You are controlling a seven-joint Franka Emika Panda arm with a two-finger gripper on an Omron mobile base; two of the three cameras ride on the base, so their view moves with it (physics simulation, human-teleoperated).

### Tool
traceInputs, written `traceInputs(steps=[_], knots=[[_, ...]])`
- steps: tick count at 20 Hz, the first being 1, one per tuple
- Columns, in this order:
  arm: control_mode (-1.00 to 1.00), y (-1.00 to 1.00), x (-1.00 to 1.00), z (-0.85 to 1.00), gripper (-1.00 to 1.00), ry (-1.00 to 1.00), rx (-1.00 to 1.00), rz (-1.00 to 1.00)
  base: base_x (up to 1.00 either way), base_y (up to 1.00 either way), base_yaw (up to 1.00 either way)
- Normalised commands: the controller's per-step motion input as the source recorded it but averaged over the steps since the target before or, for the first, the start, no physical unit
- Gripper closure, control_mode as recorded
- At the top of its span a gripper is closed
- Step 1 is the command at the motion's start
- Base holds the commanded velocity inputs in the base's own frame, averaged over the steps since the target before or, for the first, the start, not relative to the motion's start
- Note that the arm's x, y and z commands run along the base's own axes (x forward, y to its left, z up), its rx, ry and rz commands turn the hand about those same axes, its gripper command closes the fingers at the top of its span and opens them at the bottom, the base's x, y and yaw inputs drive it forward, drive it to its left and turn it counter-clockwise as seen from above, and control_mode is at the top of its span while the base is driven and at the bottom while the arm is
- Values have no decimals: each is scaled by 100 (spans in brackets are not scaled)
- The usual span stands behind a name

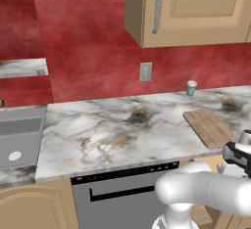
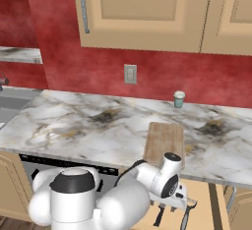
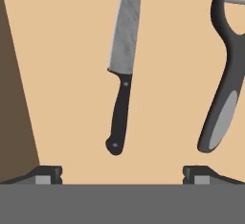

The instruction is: Open the drawer on the right and place the cutting tools on the cutting board.

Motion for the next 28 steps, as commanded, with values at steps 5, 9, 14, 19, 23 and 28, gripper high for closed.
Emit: traceInputs(steps=[5, 9, 14, 19, 23, 28], knots=[[-100, 0, 4, -10, -100, 0, -1, 0, 0, 0, 0], [-100, 0, 0, -6, -100, 0, 0, 0, 0, 0, 0], [-100, 0, 0, -10, -100, 0, 0, 0, 0, 0, 0], [-100, 0, 0, -15, -100, 0, 0, 0, 0, 0, 0], [-100, 0, 3, -24, -100, 0, 0, 0, 0, 0, 0], [-100, 0, 6, -30, -100, 0, 0, 0, 0, 0, 0]])
